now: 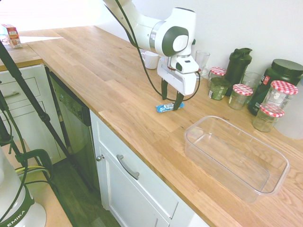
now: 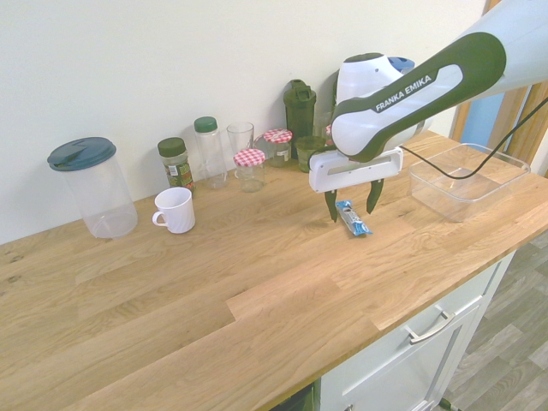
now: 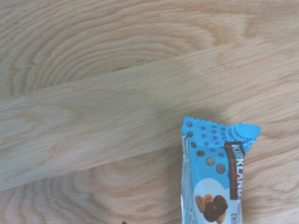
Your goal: Put the protein bar into the container
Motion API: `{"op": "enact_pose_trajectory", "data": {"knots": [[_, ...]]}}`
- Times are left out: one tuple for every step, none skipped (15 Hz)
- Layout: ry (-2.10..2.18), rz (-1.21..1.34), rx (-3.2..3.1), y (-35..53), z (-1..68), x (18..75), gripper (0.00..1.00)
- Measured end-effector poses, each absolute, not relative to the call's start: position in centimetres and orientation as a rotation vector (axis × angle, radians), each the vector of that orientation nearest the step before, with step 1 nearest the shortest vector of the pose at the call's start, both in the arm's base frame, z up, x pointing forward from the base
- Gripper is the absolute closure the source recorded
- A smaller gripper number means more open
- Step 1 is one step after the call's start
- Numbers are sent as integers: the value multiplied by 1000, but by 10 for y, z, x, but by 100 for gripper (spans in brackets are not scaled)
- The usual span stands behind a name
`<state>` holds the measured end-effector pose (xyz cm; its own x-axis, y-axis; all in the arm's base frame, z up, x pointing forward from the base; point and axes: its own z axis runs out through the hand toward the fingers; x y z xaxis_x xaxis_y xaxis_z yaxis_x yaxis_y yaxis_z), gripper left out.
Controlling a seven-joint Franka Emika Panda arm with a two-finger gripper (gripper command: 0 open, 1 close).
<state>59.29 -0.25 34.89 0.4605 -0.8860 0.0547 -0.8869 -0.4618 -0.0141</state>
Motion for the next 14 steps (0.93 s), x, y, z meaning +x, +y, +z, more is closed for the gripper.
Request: {"op": "enact_pose_trajectory", "data": {"knots": [[-1619,81,2675,-3,349,593,100],[-1618,79,2677,-3,348,593,100],[-1617,76,2677,-3,347,593,100],[-1614,70,2676,-2,345,593,100],[-1612,64,2675,-2,342,593,100],[-1610,58,2673,-2,339,593,100],[-1609,55,2673,-1,336,594,100],[-1608,57,2674,-1,335,594,100],[-1607,58,2676,0,334,594,100],[-1605,59,2677,1,334,594,100],[-1604,60,2678,1,334,595,100],[-1604,60,2678,1,334,595,100],[-1603,60,2679,2,334,595,100],[-1602,60,2680,2,334,595,100]]}}
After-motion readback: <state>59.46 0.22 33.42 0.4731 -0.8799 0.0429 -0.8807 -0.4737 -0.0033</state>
